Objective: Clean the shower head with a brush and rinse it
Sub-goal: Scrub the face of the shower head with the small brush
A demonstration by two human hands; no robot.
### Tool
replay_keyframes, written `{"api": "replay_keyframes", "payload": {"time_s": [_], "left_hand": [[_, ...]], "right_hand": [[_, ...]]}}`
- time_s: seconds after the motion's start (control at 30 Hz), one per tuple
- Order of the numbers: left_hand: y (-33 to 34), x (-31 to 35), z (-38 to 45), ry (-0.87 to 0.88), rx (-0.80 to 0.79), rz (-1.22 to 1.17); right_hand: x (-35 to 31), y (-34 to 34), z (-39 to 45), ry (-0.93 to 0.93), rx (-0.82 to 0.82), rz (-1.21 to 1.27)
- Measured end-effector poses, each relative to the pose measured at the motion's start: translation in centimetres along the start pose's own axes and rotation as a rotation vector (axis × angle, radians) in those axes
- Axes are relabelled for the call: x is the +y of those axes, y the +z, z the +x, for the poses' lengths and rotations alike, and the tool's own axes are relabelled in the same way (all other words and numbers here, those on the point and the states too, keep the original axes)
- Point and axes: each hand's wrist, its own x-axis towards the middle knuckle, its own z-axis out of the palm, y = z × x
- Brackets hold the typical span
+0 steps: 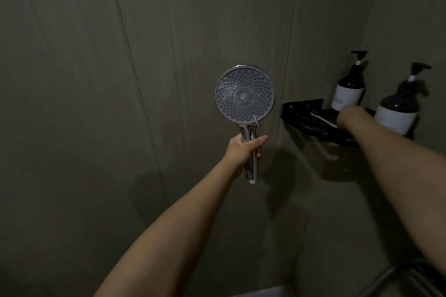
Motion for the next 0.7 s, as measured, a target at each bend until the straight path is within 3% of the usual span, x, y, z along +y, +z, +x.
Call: {"api": "replay_keyframes", "payload": {"time_s": [0.17, 0.27, 0.33, 0.47, 0.6, 0.7], "left_hand": [[-0.8, 0.0, -0.4, -0.024, -0.014, 0.018], [-0.6, 0.1, -0.6, -0.022, -0.029, 0.033], [-0.4, 0.1, -0.6, -0.015, -0.036, 0.034], [0.2, 0.2, -0.6, -0.047, -0.095, 0.015], [1.6, 0.5, -1.5, -0.12, -0.157, -0.034], [2.6, 0.3, -2.4, -0.125, -0.17, -0.033]], "right_hand": [[-0.1, -0.3, 0.7, -0.002, -0.046, -0.025], [0.0, 0.0, -0.1, -0.101, 0.096, 0.002], [0.4, 0.4, -0.9, -0.269, 0.324, 0.032], [0.8, 0.6, -3.7, -0.544, 0.535, 0.309], [1.0, 0.6, -7.4, -0.676, 0.556, 0.565], [2.1, 0.9, -9.8, -0.669, 0.537, 0.644]]}}
